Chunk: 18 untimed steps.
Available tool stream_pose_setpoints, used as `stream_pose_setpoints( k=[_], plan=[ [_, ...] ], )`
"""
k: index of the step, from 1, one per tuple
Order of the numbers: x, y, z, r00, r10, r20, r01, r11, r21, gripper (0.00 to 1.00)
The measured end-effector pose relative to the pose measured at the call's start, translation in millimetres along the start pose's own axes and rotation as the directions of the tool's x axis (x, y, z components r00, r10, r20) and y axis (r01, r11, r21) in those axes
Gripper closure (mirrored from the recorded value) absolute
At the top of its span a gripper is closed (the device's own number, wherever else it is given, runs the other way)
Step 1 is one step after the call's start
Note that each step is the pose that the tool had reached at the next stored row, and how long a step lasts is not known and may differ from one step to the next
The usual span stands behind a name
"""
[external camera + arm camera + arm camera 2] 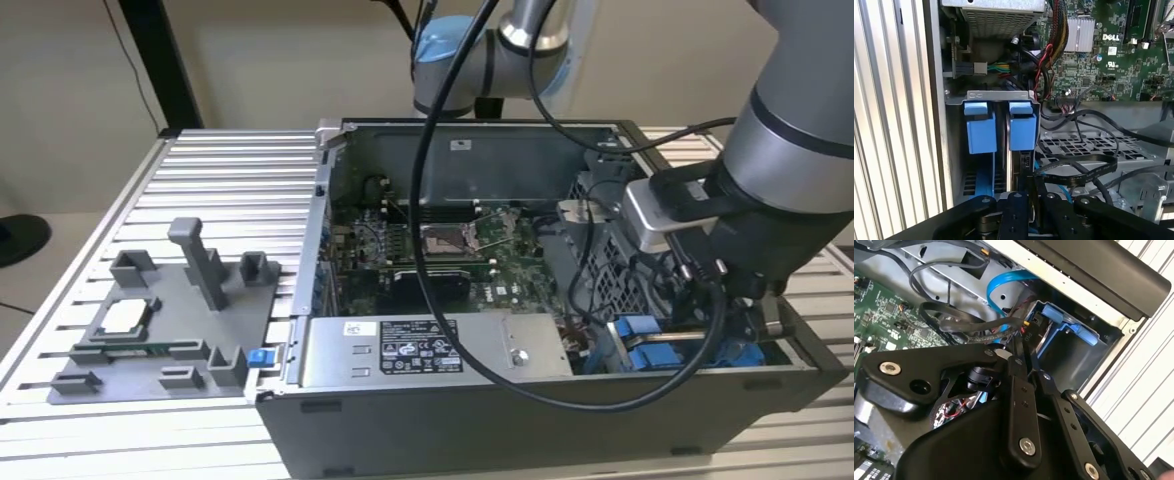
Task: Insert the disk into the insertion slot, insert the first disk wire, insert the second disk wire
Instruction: 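Insert the second disk wire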
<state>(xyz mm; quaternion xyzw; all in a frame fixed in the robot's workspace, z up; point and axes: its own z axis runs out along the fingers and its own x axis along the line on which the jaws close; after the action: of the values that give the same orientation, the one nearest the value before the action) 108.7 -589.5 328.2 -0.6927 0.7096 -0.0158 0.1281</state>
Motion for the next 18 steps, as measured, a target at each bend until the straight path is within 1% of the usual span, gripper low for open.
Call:
stream_pose_setpoints(
  k=[3,4,5,6,7,8,15,16,18],
  plan=[
    [0.0,0.1,0.3,1.0000,0.000,0.0005,0.000,1.0000,0.0000,1.00],
    [-0.1,0.0,-0.3,1.0000,0.000,0.0005,0.000,1.0000,0.0000,1.00],
    [-0.5,-0.3,-1.9,1.0000,0.001,0.0020,-0.001,1.0000,-0.0004,1.00],
    [-0.8,-0.8,-4.6,1.0000,0.001,0.0040,-0.001,1.0000,-0.0006,0.00],
    [-1.5,-1.8,-9.3,1.0000,0.001,0.0030,-0.001,1.0000,-0.0007,0.00],
    [-2.4,-3.0,-14.9,1.0000,0.001,0.0004,-0.001,1.0000,-0.0013,0.00],
    [-7.4,-9.3,-45.5,1.0000,0.001,0.0006,-0.001,1.0000,-0.0032,0.00],
    [-7.9,-9.9,-48.3,1.0000,0.001,0.0005,-0.001,1.0000,-0.0036,0.00],
    [-8.0,-10.0,-48.9,1.0000,0.001,0.0004,-0.001,1.0000,-0.0042,0.00]
  ],
)
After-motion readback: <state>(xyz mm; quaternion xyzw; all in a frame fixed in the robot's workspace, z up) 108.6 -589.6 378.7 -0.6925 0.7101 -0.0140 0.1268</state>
